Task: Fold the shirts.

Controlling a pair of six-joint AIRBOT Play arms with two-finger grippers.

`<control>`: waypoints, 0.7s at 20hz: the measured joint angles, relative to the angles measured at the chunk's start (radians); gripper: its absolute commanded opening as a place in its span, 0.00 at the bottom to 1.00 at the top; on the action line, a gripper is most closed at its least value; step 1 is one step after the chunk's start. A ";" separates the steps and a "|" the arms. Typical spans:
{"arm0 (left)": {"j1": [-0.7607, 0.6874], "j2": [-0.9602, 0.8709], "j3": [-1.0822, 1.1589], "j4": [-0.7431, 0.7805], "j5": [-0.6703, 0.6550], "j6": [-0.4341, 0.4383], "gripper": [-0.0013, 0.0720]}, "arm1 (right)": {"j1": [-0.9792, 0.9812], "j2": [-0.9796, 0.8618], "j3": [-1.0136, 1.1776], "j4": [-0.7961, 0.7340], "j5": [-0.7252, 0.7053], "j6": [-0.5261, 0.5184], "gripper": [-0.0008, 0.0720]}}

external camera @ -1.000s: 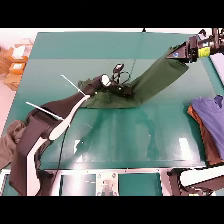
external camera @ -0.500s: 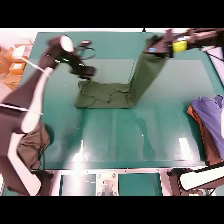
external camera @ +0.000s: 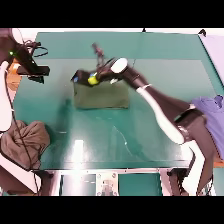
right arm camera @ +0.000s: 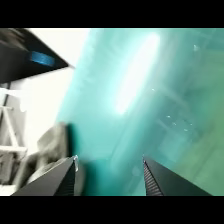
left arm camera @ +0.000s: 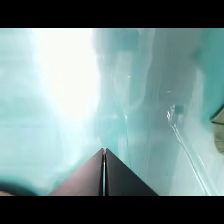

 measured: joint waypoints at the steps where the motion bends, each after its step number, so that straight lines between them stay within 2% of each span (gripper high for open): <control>1: 0.010 0.003 0.000 -0.003 -0.006 0.010 0.05 | 0.005 -0.016 0.000 -0.003 -0.026 0.000 0.50; 3: 0.023 0.003 -0.001 -0.009 -0.015 0.026 0.05 | -0.037 -0.018 0.003 0.000 -0.025 0.000 0.58; 5: 0.029 0.003 -0.001 -0.021 -0.018 0.037 0.05 | -0.135 0.012 0.003 -0.007 0.031 0.008 0.58; 7: 0.032 0.003 -0.001 -0.030 -0.018 0.043 0.05 | -0.255 0.045 0.004 -0.021 0.137 0.035 0.59; 9: 0.034 0.003 -0.001 -0.031 -0.018 0.046 0.05 | -0.387 0.068 -0.002 -0.084 0.266 0.086 0.71; 11: 0.035 0.003 -0.001 -0.033 -0.018 0.047 0.05 | -0.482 0.081 -0.034 -0.155 0.372 0.128 0.76; 14: 0.036 0.003 -0.001 -0.037 -0.017 0.045 0.05 | -0.561 0.089 -0.147 -0.220 0.451 0.153 0.77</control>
